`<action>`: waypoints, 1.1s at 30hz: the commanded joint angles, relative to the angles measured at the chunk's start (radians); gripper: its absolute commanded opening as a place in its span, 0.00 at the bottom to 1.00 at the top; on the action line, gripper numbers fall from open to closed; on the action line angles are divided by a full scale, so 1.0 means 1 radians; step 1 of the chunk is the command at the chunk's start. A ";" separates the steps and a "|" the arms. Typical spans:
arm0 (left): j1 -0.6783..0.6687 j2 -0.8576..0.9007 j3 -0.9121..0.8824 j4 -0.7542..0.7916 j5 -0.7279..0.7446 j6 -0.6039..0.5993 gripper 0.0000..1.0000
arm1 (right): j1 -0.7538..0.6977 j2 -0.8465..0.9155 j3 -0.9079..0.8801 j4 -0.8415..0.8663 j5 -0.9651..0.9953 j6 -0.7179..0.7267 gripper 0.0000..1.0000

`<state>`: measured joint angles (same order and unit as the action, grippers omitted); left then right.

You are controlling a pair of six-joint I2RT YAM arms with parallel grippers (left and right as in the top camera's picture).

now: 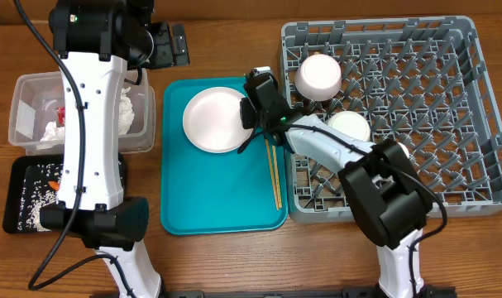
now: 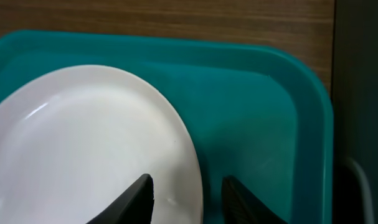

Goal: Sort waste into correct bins and load items into the dishwasher
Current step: 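Grasp the white plate's right edge with the right gripper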

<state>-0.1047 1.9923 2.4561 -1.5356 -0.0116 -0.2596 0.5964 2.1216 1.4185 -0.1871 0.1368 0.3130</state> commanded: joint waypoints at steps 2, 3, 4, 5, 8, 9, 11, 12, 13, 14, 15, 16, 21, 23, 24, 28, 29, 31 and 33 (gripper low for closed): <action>-0.007 -0.023 0.019 -0.001 0.011 -0.010 1.00 | 0.004 0.029 0.001 0.027 -0.007 -0.006 0.40; -0.007 -0.023 0.019 -0.001 0.011 -0.010 1.00 | 0.004 0.030 0.001 0.029 -0.009 -0.006 0.40; -0.007 -0.023 0.019 -0.001 0.011 -0.010 1.00 | 0.004 0.030 0.001 0.029 -0.011 -0.006 0.40; -0.007 -0.023 0.019 -0.001 0.011 -0.010 1.00 | 0.006 0.030 0.001 0.029 -0.011 -0.006 0.40; -0.007 -0.023 0.019 -0.001 0.011 -0.010 1.00 | 0.013 0.030 0.001 0.028 -0.010 -0.006 0.40; -0.007 -0.023 0.019 -0.001 0.011 -0.010 1.00 | 0.016 0.030 0.001 0.028 -0.010 -0.008 0.40; -0.007 -0.023 0.019 -0.001 0.011 -0.010 1.00 | 0.025 0.031 0.001 0.029 -0.010 -0.029 0.39; -0.007 -0.023 0.019 -0.001 0.011 -0.010 1.00 | 0.030 0.033 0.001 0.028 -0.010 -0.038 0.39; -0.007 -0.023 0.019 -0.001 0.011 -0.010 1.00 | 0.036 0.035 0.001 0.028 -0.010 -0.058 0.39; -0.007 -0.023 0.019 -0.001 0.011 -0.010 1.00 | 0.040 0.040 0.001 0.028 -0.001 -0.066 0.39; -0.007 -0.023 0.019 -0.001 0.011 -0.010 1.00 | 0.045 0.042 0.001 0.028 0.008 -0.077 0.40; -0.007 -0.023 0.019 -0.001 0.011 -0.010 1.00 | 0.049 0.045 0.001 0.029 0.021 -0.078 0.40; -0.007 -0.023 0.019 -0.001 0.011 -0.010 1.00 | 0.050 0.047 0.001 0.029 0.053 -0.077 0.41; -0.007 -0.023 0.019 -0.001 0.011 -0.010 1.00 | 0.050 0.047 0.001 0.029 0.054 -0.077 0.41; -0.007 -0.023 0.019 -0.001 0.011 -0.010 1.00 | 0.050 0.047 0.001 0.029 0.053 -0.077 0.42; -0.007 -0.023 0.019 -0.001 0.011 -0.010 1.00 | 0.050 0.047 0.001 0.038 0.056 -0.078 0.47; -0.007 -0.023 0.019 -0.001 0.011 -0.010 1.00 | 0.050 0.047 0.001 0.042 0.065 -0.078 0.47; -0.007 -0.023 0.019 -0.001 0.011 -0.010 1.00 | 0.050 0.047 0.001 0.046 0.091 -0.077 0.47; -0.007 -0.023 0.019 -0.001 0.011 -0.010 1.00 | 0.050 0.047 0.001 0.044 0.098 -0.077 0.47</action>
<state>-0.1047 1.9923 2.4561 -1.5356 -0.0113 -0.2596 0.6487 2.1555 1.4185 -0.1490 0.1959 0.2382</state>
